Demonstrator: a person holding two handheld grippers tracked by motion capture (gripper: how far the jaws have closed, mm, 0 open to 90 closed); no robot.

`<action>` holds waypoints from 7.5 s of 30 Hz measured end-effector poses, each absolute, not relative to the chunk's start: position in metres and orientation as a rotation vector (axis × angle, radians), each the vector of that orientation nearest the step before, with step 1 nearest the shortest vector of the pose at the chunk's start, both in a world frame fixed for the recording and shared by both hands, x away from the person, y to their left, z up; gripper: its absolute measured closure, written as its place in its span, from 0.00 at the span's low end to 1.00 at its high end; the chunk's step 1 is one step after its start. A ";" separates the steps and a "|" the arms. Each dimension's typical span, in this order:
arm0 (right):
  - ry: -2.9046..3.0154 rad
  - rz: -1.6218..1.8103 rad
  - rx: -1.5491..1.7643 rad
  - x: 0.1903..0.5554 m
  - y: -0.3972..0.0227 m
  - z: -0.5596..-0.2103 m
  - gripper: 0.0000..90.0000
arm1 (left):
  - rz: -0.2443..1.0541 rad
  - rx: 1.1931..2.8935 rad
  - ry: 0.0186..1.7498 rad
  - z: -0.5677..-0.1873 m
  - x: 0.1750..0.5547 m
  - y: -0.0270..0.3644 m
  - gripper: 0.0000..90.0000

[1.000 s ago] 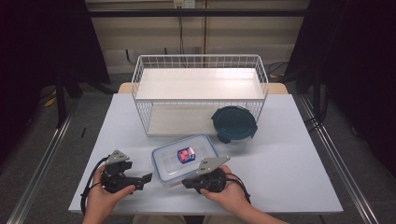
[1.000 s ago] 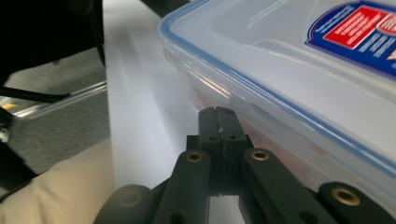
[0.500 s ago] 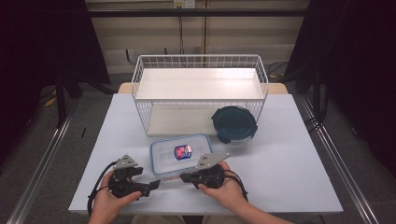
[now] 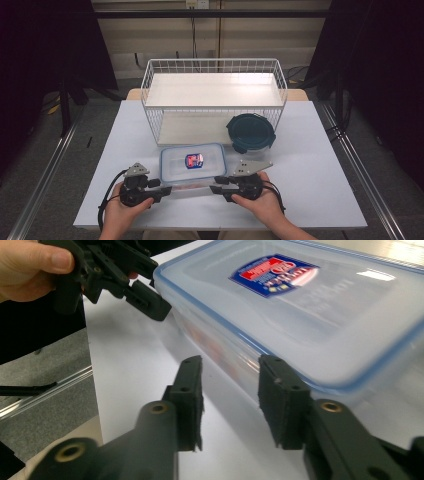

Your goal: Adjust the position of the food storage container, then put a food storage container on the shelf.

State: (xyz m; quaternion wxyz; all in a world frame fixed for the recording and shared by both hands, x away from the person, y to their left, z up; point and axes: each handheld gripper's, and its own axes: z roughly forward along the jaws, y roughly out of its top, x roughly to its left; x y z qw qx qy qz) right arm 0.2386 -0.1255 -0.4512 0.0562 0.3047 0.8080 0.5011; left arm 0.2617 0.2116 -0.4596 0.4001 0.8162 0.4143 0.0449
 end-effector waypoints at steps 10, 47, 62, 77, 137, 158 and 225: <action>2.350 1.540 1.076 0.240 -0.143 -0.455 0.30 | 0.081 1.994 1.117 -0.459 0.268 0.223 0.46; 1.906 1.840 1.792 0.280 -0.142 -0.480 0.15 | -0.033 1.601 1.273 -0.449 0.311 0.232 0.11; 1.836 1.843 1.887 0.285 -0.133 -0.488 0.27 | -0.080 1.564 1.310 -0.457 0.319 0.228 0.16; 1.723 1.899 1.896 0.283 -0.129 -0.494 0.41 | -0.203 1.541 1.363 -0.470 0.320 0.224 0.26; 1.121 2.222 2.113 0.260 -0.131 -0.468 0.66 | -0.148 1.201 1.403 -0.434 0.287 0.224 0.58; 1.061 2.309 1.932 0.260 -0.151 -0.421 0.66 | -0.097 1.147 1.310 -0.388 0.285 0.201 0.58; 0.946 2.390 1.721 0.288 -0.185 -0.331 0.66 | -0.075 1.089 1.161 -0.302 0.315 0.163 0.60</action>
